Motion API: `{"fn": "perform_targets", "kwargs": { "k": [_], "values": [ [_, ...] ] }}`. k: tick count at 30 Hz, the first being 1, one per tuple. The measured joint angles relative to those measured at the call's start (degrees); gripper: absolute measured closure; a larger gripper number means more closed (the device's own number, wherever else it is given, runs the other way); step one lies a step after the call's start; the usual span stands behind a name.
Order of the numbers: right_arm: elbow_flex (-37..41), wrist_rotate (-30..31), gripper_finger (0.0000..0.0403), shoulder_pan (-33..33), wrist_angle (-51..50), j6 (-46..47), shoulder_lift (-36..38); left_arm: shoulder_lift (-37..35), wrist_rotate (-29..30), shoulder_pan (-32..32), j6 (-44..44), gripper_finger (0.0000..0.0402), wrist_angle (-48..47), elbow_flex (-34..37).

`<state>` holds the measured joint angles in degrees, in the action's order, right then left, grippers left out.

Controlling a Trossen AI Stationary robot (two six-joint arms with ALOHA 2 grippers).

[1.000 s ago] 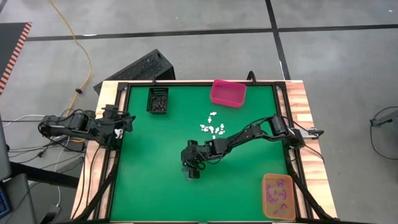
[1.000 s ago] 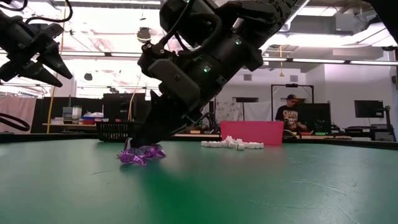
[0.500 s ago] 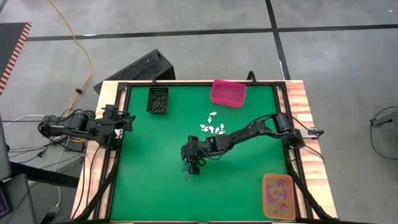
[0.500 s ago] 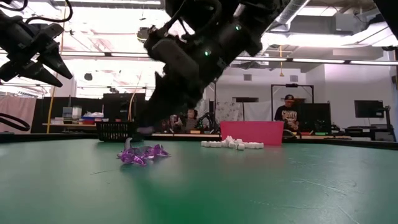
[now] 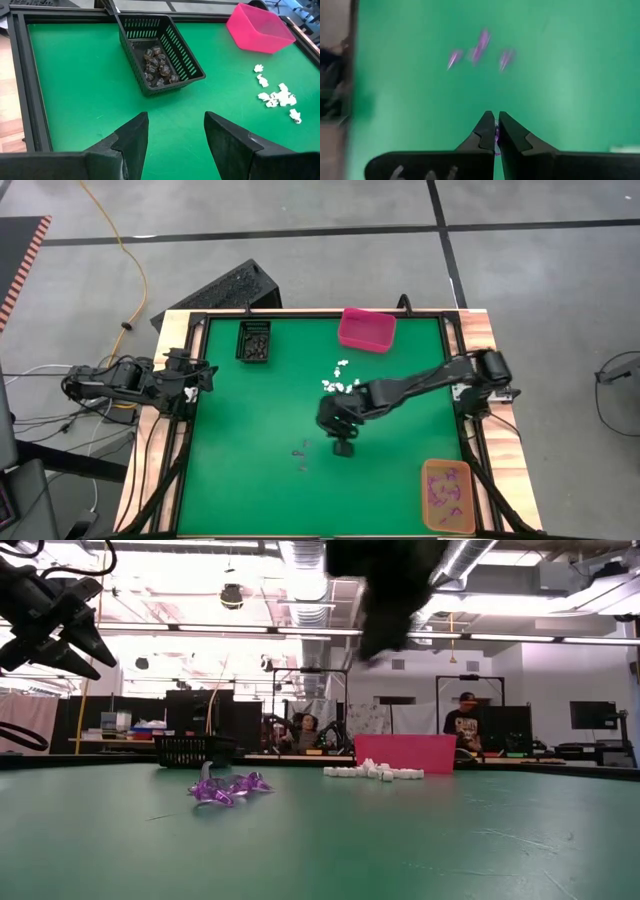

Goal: Sort Halloween decoration
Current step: Put the pink witch hat toy into the orange bin

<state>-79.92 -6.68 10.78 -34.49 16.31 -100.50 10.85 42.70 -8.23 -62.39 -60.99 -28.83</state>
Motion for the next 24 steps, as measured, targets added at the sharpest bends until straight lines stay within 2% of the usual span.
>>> {"fn": "perform_targets", "kwargs": {
  "k": [6, 12, 17, 21, 24],
  "values": [
    [0.8, -0.9, 0.0376, 8.9, -19.3, 16.0, 7.9, 0.0, 0.0, 0.0, -0.2, 0.0219, 0.0, 0.0],
    [4.2, -1.3, 0.0376, 22.5, -29.8, 38.5, 13.0, 0.0, 0.0, 0.0, -0.3, 0.0219, 0.0, 0.0],
    [7.4, -2.6, 0.0376, 33.7, -29.8, 57.2, 15.3, 0.0, 0.0, 0.0, -0.4, 0.0219, 0.0, 0.0],
    [10.2, -3.6, 0.0376, 39.5, -28.2, 67.7, 16.0, 0.0, 0.0, 0.0, -0.4, 0.0219, 0.0, 0.0],
    [13.6, -5.3, 0.0376, 42.5, -23.4, 73.3, 16.5, 0.0, 0.0, 0.0, -0.4, 0.0219, 0.0, 0.0]
  ]
}}
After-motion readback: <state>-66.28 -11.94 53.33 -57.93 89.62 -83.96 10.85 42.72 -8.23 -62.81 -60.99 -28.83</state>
